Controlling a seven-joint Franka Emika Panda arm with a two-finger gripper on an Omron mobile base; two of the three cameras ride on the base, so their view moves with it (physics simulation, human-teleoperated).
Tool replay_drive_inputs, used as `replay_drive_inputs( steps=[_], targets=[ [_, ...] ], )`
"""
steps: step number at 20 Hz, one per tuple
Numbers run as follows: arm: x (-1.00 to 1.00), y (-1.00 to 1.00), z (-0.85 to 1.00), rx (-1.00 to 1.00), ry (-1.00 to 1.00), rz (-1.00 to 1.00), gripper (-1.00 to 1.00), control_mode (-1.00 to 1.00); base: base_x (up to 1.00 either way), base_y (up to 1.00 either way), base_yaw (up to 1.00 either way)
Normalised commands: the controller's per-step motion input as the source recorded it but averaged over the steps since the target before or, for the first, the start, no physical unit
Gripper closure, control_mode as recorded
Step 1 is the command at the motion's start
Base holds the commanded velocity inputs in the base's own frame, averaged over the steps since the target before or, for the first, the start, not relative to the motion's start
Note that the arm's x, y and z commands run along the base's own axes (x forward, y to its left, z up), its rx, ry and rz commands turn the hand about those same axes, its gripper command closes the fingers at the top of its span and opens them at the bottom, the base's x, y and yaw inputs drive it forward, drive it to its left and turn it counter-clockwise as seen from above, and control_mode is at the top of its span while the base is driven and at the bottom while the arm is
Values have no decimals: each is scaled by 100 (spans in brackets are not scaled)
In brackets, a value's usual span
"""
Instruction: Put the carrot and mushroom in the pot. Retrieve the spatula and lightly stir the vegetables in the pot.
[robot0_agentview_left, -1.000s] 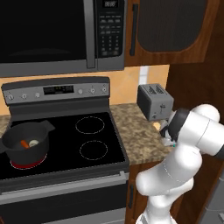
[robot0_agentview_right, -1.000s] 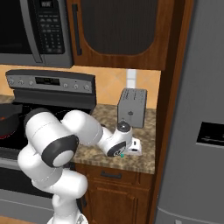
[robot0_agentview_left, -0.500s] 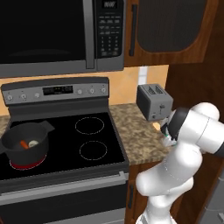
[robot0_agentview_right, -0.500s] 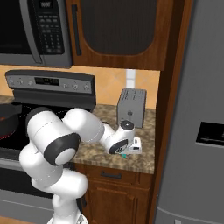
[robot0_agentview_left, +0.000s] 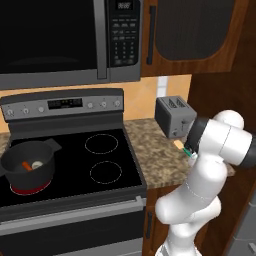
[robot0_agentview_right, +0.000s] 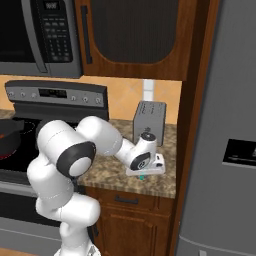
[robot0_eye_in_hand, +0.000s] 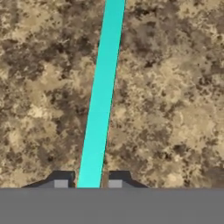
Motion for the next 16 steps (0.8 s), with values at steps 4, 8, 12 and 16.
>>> replay_drive_inputs(
  steps=[4,8,12,16],
  targets=[
    [-49,59,-73,-3,0,1,100,-100,0,0,0],
    [-54,40,-6,0,-3,0,100,-100,0,0,0],
    [-49,35,33,0,0,0,100,-100,0,0,0],
    [-66,25,63,0,-5,0,100,-100,0,0,0]
  ],
)
